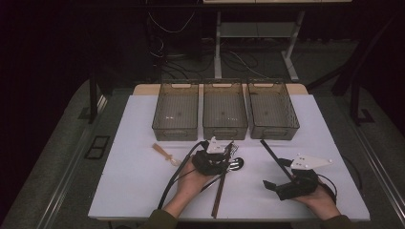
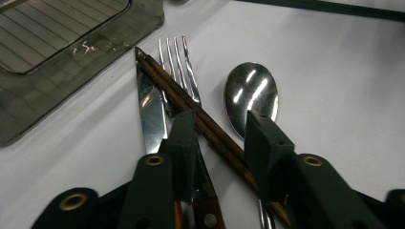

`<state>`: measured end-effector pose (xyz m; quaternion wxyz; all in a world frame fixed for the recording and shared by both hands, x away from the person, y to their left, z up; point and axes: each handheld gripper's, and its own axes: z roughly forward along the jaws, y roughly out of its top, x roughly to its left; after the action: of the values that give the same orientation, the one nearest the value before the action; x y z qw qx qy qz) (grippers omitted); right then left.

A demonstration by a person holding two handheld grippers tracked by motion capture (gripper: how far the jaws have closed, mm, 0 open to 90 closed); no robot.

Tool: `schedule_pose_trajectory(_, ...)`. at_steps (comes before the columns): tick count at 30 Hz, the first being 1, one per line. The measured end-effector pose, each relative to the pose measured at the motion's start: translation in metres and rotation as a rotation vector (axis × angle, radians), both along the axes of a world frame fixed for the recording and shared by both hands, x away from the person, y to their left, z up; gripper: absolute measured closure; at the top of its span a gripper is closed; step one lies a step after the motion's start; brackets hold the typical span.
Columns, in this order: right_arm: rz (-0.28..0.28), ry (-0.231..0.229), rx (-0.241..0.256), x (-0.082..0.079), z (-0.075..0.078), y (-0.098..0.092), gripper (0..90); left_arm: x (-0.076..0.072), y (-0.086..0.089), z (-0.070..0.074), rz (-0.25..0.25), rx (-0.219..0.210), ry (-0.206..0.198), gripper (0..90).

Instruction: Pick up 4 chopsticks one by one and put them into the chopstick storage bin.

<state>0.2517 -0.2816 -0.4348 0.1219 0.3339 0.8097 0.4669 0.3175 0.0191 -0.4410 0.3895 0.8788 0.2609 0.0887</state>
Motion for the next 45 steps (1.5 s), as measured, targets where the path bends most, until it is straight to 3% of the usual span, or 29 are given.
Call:
schedule_pose_trajectory(8, 0.001, 0.0, 0.0, 0.0, 0.0, 0.0, 1.0, -0.003, -0.007, -0.005, -0.017, 0.016, 0.015, 63.9)
schedule_pose_trajectory(17, 0.002, 0.001, -0.002, 0.0, 0.0, 0.0, 1.0, -0.003, -0.007, -0.005, -0.022, 0.023, 0.002, 66.3)
schedule_pose_trajectory(31, -0.001, 0.002, 0.001, 0.0, 0.0, 0.0, 1.0, -0.007, -0.008, -0.002, -0.048, 0.048, -0.009, 68.8)
schedule_pose_trajectory(41, -0.001, 0.0, 0.002, 0.0, 0.0, 0.0, 1.0, -0.012, -0.006, 0.001, -0.071, 0.074, 0.004, 68.7)
schedule_pose_trajectory(45, -0.002, -0.001, 0.002, 0.0, 0.0, -0.001, 1.0, -0.013, -0.004, 0.0, -0.034, 0.072, 0.029, 66.2)
